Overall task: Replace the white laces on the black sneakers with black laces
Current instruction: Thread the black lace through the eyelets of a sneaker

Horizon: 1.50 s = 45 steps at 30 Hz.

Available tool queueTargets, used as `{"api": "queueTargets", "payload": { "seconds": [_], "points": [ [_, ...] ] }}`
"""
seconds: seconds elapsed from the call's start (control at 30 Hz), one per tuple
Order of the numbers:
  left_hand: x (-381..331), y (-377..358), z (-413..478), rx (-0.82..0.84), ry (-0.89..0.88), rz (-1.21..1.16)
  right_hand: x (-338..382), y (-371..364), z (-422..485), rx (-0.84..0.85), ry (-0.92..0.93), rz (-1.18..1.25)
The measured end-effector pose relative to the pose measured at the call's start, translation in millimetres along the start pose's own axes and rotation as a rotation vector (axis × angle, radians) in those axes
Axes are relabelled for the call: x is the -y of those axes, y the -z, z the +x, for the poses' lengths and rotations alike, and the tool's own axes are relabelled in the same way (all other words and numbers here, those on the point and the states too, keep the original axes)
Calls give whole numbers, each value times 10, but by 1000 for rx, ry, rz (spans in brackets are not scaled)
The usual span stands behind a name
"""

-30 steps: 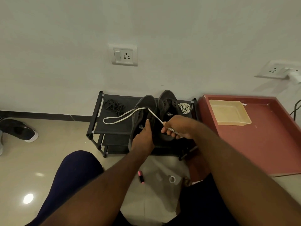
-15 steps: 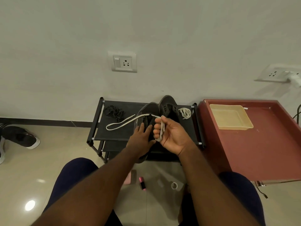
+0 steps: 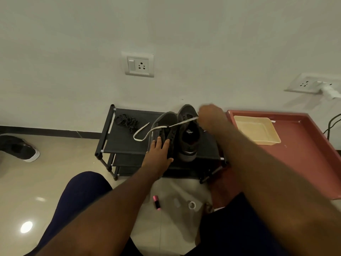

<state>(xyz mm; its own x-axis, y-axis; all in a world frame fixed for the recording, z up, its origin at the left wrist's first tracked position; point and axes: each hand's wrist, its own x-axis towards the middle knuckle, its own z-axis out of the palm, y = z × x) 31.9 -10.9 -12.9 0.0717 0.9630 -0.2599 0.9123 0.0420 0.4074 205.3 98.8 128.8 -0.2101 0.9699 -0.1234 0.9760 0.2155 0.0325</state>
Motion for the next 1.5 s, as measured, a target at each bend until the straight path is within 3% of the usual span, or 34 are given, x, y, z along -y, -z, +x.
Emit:
{"api": "queueTargets", "payload": {
  "seconds": [0.03,0.1,0.17,0.23,0.33,0.4,0.43,0.47,0.5,0.57,0.6,0.67,0.77,0.83,0.9,0.93,1.0,1.07,1.1,1.13,1.17,1.23,1.3,1.37,1.43,1.5],
  "points": [
    [3,-2,2,-4,0,-3,-102,-82,-53,169,-12,-157],
    [-9,6,5,-18,-3,2,-199,-171,-245,581,-21,-70],
    [-16,11,23,-20,-1,3,-182,-243,-470,936,-51,415],
    [-6,-12,45,-14,1,-5,-81,-311,-667,1040,13,1027],
    [0,-69,54,-40,-22,-9,306,-199,-837,859,172,1965],
    [-49,-87,3,-44,26,33,608,-12,-748,511,203,2488],
    [-83,-99,-18,-49,41,52,731,85,-650,283,184,2625],
    [-107,-118,-36,-60,47,57,843,196,-548,26,144,2607],
    [-137,-129,-59,-73,55,53,921,263,-411,-223,66,2409],
    [-129,-154,-91,-85,61,46,981,254,-174,-567,-48,1699],
    [-121,-150,-93,-89,54,51,935,173,-83,-666,10,1334],
    [-87,-130,-86,-91,43,33,716,-4,52,-572,196,661],
    [-71,-58,-48,-72,48,-40,307,-166,10,-1,64,0],
    [-79,1,-31,-71,57,-51,144,-226,-137,483,7,-7],
    [-91,33,-11,-53,52,-53,156,-284,-352,952,-64,459],
    [-90,30,9,-47,41,-64,193,-324,-453,1054,-80,788],
    [-87,25,38,-64,14,-96,373,-342,-568,989,-4,1393],
    [-77,3,42,-85,35,-99,658,-340,-537,647,67,1893],
    [-100,-6,20,-66,55,-82,789,-336,-470,390,37,1981],
    [-120,-20,0,-45,71,-67,898,-327,-384,138,13,1895],
    [-133,-34,-10,-27,82,-52,973,-307,-294,-59,9,1635],
    [-165,-8,-35,-4,88,-42,1011,-324,-134,-220,163,889],
    [-163,16,-19,11,75,-36,862,-343,-46,-144,266,238],
    [-150,43,-1,18,70,-38,728,-332,-70,-17,192,-116],
    [-146,38,24,11,56,-20,641,-262,-152,128,149,-235],
    [-141,29,58,8,51,-6,586,-224,-180,291,123,-124]
  ]
}}
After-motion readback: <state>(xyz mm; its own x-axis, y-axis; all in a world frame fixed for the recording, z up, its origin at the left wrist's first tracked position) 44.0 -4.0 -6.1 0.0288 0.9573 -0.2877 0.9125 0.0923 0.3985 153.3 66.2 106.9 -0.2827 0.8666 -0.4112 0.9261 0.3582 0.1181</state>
